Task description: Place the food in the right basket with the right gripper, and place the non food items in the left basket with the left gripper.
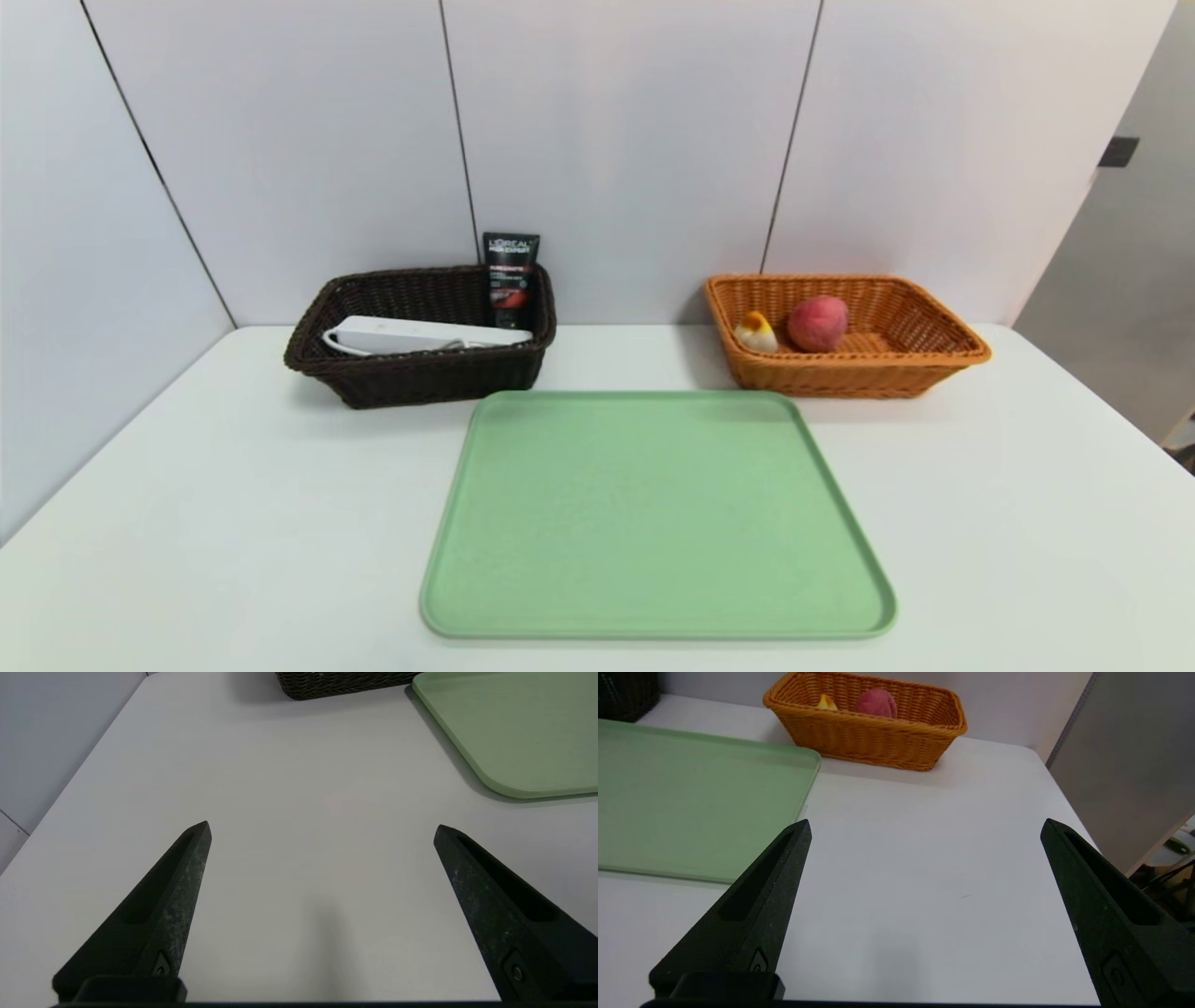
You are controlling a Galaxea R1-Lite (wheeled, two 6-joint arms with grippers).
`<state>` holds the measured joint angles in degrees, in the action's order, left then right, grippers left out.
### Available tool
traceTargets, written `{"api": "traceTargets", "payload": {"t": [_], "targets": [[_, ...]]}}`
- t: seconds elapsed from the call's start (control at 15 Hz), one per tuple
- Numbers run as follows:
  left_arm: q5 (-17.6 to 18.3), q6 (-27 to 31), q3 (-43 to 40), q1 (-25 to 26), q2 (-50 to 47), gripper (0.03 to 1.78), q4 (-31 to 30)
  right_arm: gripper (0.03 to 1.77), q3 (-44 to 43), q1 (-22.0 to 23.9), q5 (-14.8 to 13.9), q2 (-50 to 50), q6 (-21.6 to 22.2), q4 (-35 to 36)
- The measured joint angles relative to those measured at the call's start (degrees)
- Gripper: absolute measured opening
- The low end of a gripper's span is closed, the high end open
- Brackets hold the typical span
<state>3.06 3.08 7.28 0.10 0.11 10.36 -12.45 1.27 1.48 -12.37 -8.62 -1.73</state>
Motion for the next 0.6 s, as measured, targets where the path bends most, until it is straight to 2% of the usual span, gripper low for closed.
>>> {"api": "traceTargets", "payload": {"t": [0.27,0.6], "targets": [[-2.0,-0.2,-4.4,0.0,-0.1,1.69,-5.1,1.70,9.5,-0.4,-0.2,1.4,0.0,4.6],[-2.2,-1.6,-5.1,0.0,-0.1,1.69,-5.3,1.70,11.6,-1.2,0.5,7.4,2.2,-1.1]]}}
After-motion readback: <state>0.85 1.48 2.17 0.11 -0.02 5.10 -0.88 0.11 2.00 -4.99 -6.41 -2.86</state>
